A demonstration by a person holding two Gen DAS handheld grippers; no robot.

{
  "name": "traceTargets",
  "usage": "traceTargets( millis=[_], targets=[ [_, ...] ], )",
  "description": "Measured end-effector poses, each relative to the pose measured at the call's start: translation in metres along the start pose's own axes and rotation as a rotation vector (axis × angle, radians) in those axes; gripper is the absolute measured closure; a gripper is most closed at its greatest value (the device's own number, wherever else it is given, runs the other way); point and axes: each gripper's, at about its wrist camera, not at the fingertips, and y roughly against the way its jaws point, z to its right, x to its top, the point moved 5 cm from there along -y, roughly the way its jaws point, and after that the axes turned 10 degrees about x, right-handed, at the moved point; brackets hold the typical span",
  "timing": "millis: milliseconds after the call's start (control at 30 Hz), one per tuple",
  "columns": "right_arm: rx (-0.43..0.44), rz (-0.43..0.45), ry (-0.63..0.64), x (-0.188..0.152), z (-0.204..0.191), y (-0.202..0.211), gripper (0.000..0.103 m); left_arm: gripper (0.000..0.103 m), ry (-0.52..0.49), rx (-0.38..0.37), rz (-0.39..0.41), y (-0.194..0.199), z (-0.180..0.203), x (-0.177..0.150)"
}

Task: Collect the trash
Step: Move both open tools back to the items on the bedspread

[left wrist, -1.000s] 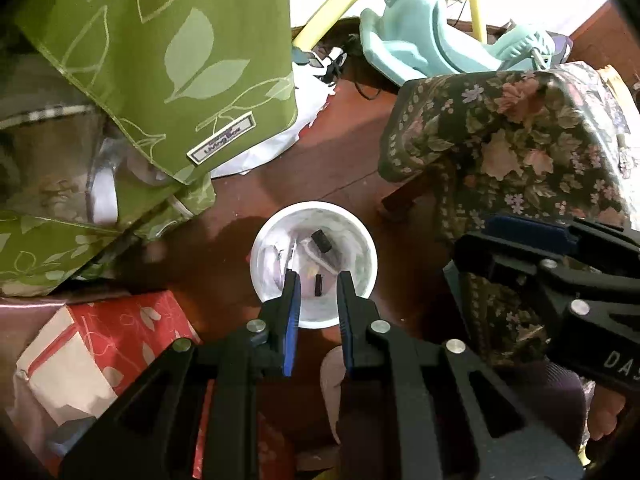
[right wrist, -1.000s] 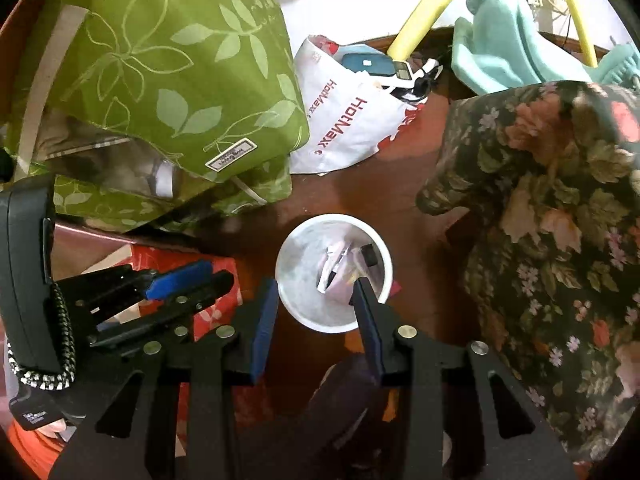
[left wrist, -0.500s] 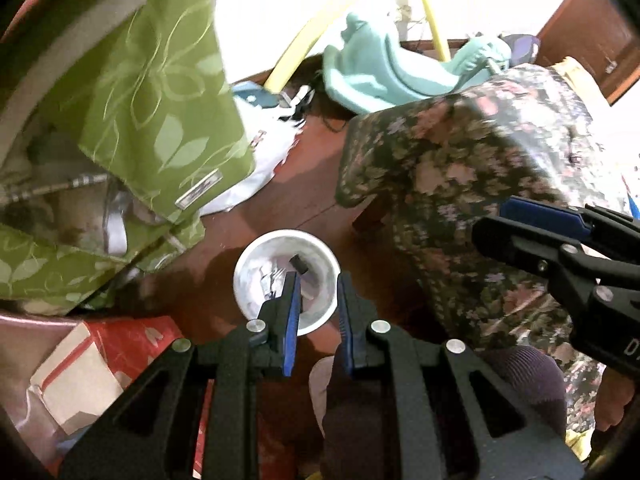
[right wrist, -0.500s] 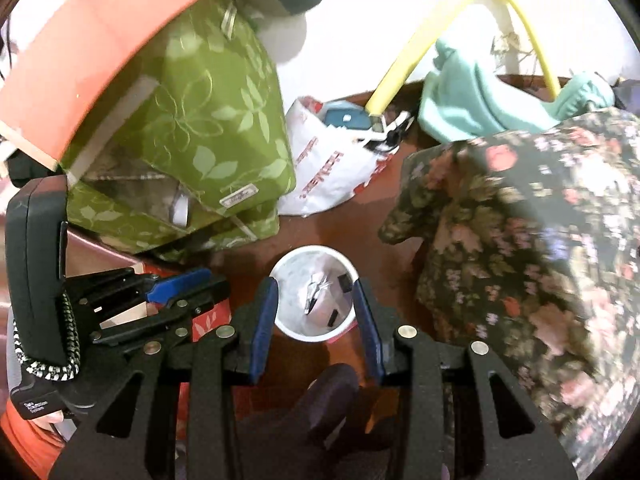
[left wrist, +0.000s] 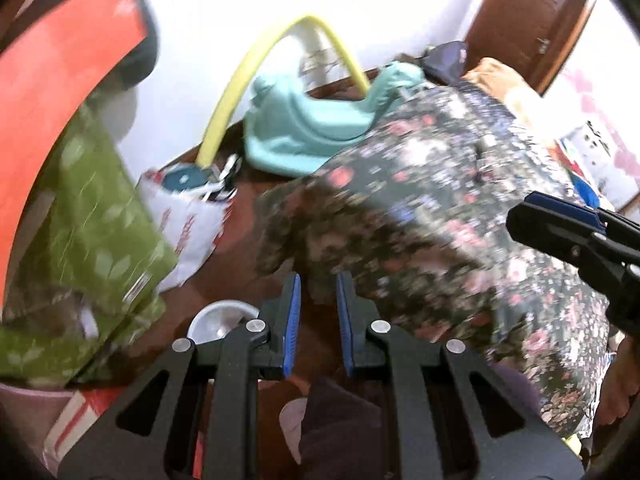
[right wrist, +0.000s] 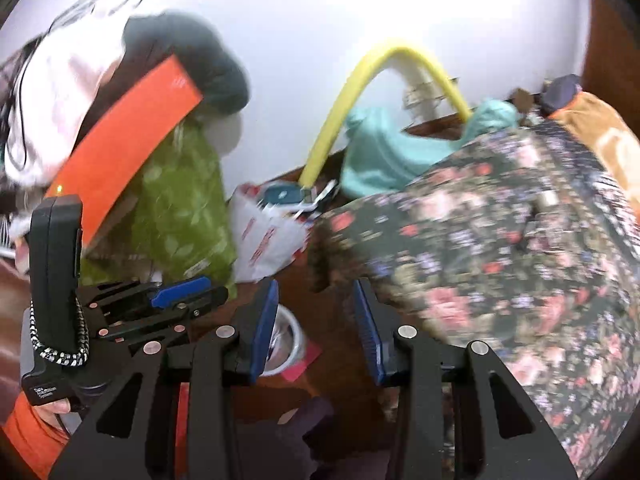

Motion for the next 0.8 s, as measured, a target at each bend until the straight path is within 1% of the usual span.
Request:
traceTargets(
  millis=[67,167,233,400,433,467,500,533,567,700,800],
  targets=[
    [-0.022,0.039,-0.025,0.005,0.017,0.019,0.067,0.086,-0.020,-0.021,0.018,0.005,0.017,0.009],
    [-0.054,0.088,-0.060,0.010,0.042,0.042,0.067,0.081,-0.058,-0.048,0.048,0.011,0.042,0.024],
    [-0.078,0.115,-0.080,0.013,0.059,0.055,0.067,0.081,-0.087,-0.058,0.064,0.013,0.059,0.033],
    [-0.144,0.151,-0.126,0.025,0.110,0.073,0.067,0.079,-0.148,-0.090,0.083,0.008,0.099,0.056],
    [-0.157,0.156,-0.138,0.029,0.123,0.075,0.067,0.075,-0.155,-0.097,0.086,0.006,0.106,0.061],
    [-0.163,0.158,-0.144,0.030,0.130,0.076,0.067,0.068,-0.160,-0.105,0.089,0.002,0.113,0.067],
    [-0.174,0.160,-0.152,0.034,0.142,0.077,0.067,0.064,-0.161,-0.110,0.090,-0.002,0.119,0.073],
    [-0.182,0.162,-0.158,0.036,0.151,0.078,0.067,0.054,-0.158,-0.114,0.089,-0.006,0.123,0.078],
    [-0.191,0.160,-0.165,0.040,0.163,0.076,0.067,0.047,-0.150,-0.117,0.086,-0.012,0.128,0.084],
    [-0.214,0.155,-0.180,0.053,0.201,0.069,0.053,0.046,-0.125,-0.139,0.068,-0.040,0.144,0.106],
    [-0.237,0.142,-0.185,0.063,0.230,0.056,0.053,0.046,-0.114,-0.144,0.056,-0.067,0.154,0.124]
  ],
)
